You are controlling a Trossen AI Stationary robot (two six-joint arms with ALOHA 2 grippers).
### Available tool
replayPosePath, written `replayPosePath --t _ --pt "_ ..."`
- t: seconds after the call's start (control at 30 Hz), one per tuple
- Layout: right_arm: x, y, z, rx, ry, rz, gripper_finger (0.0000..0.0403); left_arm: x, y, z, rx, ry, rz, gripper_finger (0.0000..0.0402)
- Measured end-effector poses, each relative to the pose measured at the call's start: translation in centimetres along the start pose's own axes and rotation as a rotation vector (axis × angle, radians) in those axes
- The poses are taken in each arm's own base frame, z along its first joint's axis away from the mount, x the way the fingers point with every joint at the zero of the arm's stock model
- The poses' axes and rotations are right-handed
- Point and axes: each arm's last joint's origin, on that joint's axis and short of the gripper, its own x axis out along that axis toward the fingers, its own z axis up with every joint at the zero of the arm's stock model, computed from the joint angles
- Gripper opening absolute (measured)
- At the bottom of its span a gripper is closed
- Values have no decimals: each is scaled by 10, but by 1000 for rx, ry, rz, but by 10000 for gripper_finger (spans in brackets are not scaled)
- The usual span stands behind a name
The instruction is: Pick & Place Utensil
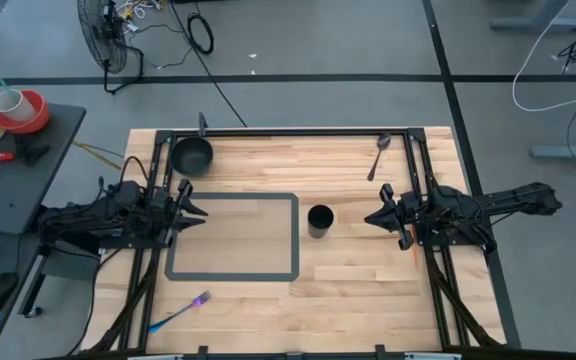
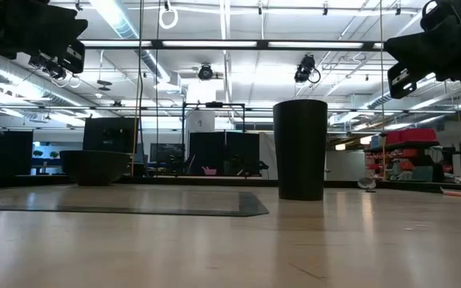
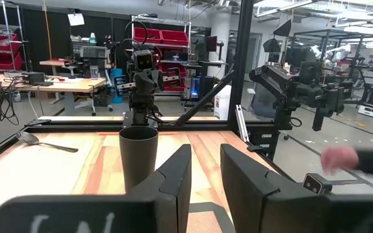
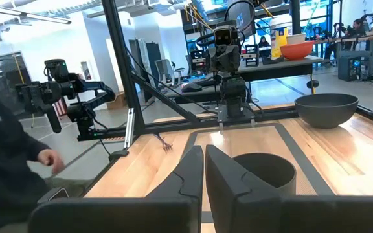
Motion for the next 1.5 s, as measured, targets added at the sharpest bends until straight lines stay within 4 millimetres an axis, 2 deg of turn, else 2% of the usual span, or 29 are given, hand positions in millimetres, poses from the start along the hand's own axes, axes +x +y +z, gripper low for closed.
replayPosePath --t 0.13,0.33,0.6,0.9,1.1,1.3,1.4,1.5 --pt "0 0 0 -1 1 1 23 0 0 0 0 0 0 87" --pt "0 0 -1 -123 6 -8 23 0 0 0 0 0 0 87" --pt "0 0 0 -131 -3 -8 23 0 0 0 0 0 0 87" --pt "-2 3 21 -152 -219 10 23 0 0 0 0 0 0 87" --pt "-6 0 31 -131 -342 -177 23 0 0 0 0 0 0 87" --pt "-6 -2 31 -122 -350 -235 23 0 0 0 0 0 0 87" --pt "-6 -2 31 -173 -345 -258 23 0 0 0 0 0 0 87" --pt "-7 -5 32 -217 -347 -381 23 0 0 0 0 0 0 87"
